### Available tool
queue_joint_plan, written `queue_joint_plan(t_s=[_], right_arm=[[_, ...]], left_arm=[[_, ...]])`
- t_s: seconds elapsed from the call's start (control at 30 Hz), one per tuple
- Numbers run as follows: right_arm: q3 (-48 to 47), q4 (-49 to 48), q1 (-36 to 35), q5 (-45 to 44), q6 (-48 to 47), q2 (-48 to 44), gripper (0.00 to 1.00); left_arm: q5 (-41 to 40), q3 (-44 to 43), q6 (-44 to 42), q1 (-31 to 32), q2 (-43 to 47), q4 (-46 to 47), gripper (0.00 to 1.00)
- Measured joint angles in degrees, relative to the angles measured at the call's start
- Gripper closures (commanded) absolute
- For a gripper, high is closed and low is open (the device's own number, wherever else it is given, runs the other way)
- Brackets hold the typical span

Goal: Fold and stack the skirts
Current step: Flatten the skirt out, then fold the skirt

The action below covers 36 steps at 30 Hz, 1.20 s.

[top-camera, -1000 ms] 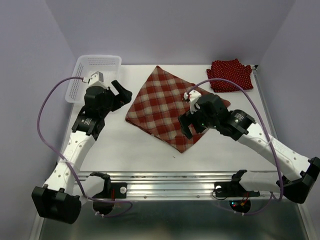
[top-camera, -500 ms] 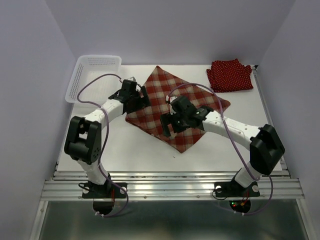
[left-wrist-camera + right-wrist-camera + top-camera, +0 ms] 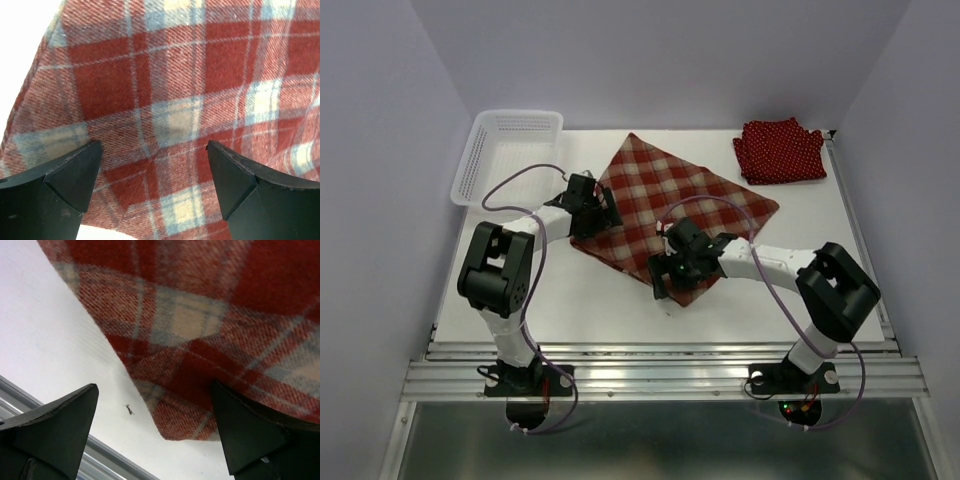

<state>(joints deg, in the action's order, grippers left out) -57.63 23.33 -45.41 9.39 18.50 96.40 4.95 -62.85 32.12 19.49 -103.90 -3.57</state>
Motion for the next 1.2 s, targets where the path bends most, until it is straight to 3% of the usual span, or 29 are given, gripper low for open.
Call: queue_joint_plan(t_s=[0.23,0.5,0.67,0.8,0.87,0.93,1.07,1.13,1.2], right_arm=[[8.37,4.46,0.0,-6.45,8.35,-8.94,0.0],[15.06,23.04,0.0,-17.14,22.08,-25.66,0.0],[14.29,27.06,0.0,-18.16,21.22,-32.85,0.0],[8.96,26.71,-2.6,-16.61,17.84,-34.1,0.0],[5.18,26.01,-6.45,-17.86,17.22,-32.65,0.0],[-1.25,24.68,-15.47,-20.59,16.9,-28.02,0.0],[-14.97,20.87,-29.33,-26.99,16.35,-12.39,0.0],[-23.23,20.94,-34.21,-29.83,15.98,-1.42,0.0],[-29.53,19.93,-36.74,-32.33,15.37,8.0,0.0]], left_arm=[[1.33,12.44,4.5,2.58,9.97,2.34,0.01],[4.63,29.18,15.37,15.89,28.94,-1.49,0.01],[3.8,31.08,19.43,20.81,39.8,-9.31,0.01],[-3.54,26.67,20.41,21.29,47.91,-17.25,0.01],[-7.96,23.56,20.68,21.29,49.77,-20.28,0.01],[-14.45,18.53,21.22,20.57,51.89,-24.17,0.01],[-22.56,14.88,20.96,16.52,54.01,-27.91,0.01],[-24.52,14.75,19.41,11.63,55.1,-28.7,0.01],[-25.35,14.75,17.16,2.51,55.63,-29.53,0.01]])
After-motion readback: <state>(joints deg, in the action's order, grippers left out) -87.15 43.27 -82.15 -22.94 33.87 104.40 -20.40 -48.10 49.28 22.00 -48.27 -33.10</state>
